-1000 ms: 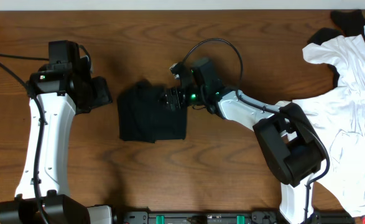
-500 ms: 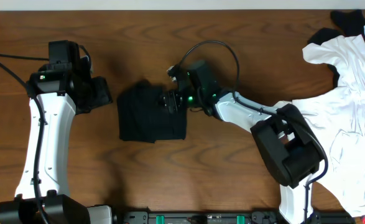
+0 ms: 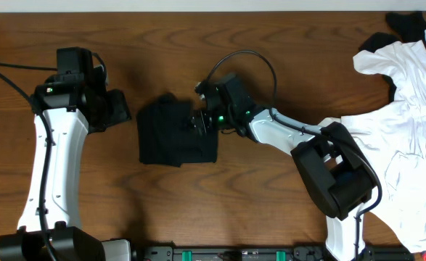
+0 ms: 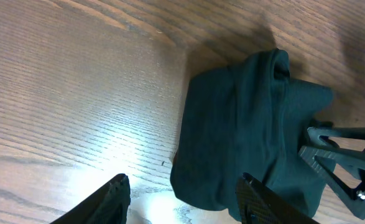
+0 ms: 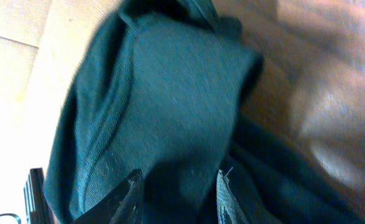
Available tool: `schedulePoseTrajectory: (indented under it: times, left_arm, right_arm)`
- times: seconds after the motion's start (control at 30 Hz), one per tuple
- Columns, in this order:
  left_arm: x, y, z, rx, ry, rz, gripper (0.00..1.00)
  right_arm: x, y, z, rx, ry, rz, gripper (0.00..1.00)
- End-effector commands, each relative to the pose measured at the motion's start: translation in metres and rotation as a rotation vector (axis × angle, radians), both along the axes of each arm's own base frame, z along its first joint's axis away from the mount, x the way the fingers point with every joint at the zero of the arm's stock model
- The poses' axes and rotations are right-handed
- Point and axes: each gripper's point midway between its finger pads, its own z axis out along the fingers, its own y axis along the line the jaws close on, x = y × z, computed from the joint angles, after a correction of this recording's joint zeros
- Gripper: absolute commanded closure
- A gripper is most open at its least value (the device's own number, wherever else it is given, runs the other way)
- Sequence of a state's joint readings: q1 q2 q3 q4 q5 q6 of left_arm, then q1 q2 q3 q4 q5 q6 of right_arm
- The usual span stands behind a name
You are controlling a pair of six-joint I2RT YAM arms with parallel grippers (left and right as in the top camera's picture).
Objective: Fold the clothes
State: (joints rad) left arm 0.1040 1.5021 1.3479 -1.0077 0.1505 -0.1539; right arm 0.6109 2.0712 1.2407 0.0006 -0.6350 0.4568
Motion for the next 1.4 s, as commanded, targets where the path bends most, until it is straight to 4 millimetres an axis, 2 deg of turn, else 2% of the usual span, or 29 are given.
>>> schedulePoseTrajectory:
  times: [0.0, 0.2, 0.37, 0.5, 0.63, 0.8, 0.93, 1.1, 1.23, 1.37]
  left_arm:
    - [-0.001, 0.001, -0.003, -0.001, 0.012, 0.006, 0.43]
    - [-0.001, 0.001, -0.003, -0.001, 0.012, 0.006, 0.43]
    - [-0.001, 0.001, -0.003, -0.001, 0.013, 0.006, 0.43]
    - [-0.001, 0.001, -0.003, -0.001, 0.013, 0.006, 0.43]
    - [-0.001, 0.001, -0.003, -0.001, 0.013, 0.006, 0.43]
    - [-0.001, 0.001, -0.003, -0.001, 0.013, 0.006, 0.43]
    - [-0.001, 0.001, -0.003, -0.001, 0.012, 0.006, 0.43]
    - [-0.001, 0.001, -0.003, -0.001, 0.012, 0.006, 0.43]
    - [-0.001, 0.001, -0.003, -0.001, 0.012, 0.006, 0.43]
    - [-0.001, 0.001, -0.003, -0.001, 0.012, 0.006, 0.43]
  right_arm:
    - [-0.009, -0.003, -0.012, -0.039, 0.046, 0.003, 0.63]
    - [-0.014, -0.006, -0.017, -0.059, 0.077, 0.004, 0.65]
    - [-0.014, -0.005, -0.016, -0.052, 0.079, 0.007, 0.88]
    - [-0.016, -0.004, -0.013, -0.034, 0.084, 0.019, 0.97]
    - [-0.018, 0.001, -0.004, 0.023, 0.09, 0.055, 0.99]
    - [-0.01, -0.008, 0.009, 0.04, 0.08, 0.035, 0.99]
    - [0.0, -0.019, 0.036, 0.045, 0.04, -0.002, 0.99]
    - [0.005, -0.046, 0.068, -0.019, 0.006, -0.093, 0.99]
    - [-0.007, -0.07, 0.066, -0.132, 0.07, -0.17, 0.99]
    - [-0.032, -0.09, 0.046, -0.256, 0.188, -0.184, 0.99]
